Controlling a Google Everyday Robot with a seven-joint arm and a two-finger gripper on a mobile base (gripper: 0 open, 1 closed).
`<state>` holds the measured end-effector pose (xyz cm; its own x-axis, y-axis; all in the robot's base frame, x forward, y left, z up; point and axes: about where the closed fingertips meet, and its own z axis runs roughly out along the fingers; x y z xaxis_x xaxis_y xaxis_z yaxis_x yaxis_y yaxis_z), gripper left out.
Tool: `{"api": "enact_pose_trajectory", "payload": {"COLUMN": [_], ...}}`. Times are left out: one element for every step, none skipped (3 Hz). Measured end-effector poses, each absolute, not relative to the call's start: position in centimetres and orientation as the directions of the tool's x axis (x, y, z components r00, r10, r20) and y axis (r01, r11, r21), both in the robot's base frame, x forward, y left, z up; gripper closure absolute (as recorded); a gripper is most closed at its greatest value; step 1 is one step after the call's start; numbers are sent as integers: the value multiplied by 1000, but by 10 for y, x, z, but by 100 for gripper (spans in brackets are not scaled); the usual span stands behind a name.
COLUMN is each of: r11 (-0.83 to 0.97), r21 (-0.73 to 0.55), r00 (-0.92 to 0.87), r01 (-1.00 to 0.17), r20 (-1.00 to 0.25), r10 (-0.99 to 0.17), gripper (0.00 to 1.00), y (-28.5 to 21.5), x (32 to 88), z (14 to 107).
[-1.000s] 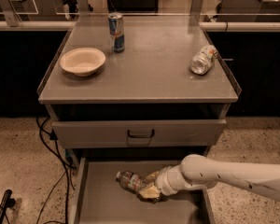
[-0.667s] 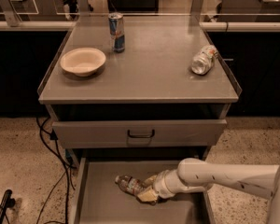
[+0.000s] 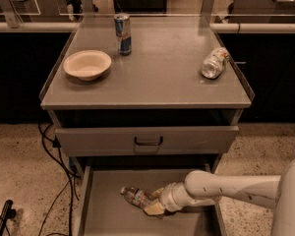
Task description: Place water bottle into middle drawer
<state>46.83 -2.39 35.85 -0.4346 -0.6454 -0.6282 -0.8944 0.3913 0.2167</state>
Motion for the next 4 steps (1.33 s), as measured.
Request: {"api": "enact_pose_trajectory", "payload": {"r11": [391, 391, 391, 391], "r21": [217, 217, 217, 217], "r00": [-435, -435, -435, -435], "r01": [-894, -894, -894, -894], "r20": [-628, -628, -628, -628], "r10": [-645, -645, -645, -645], "gripper": [52, 27, 0, 0], "y": [-24, -24, -24, -24], "x": [468, 468, 468, 468], "z": [358, 358, 358, 358]}}
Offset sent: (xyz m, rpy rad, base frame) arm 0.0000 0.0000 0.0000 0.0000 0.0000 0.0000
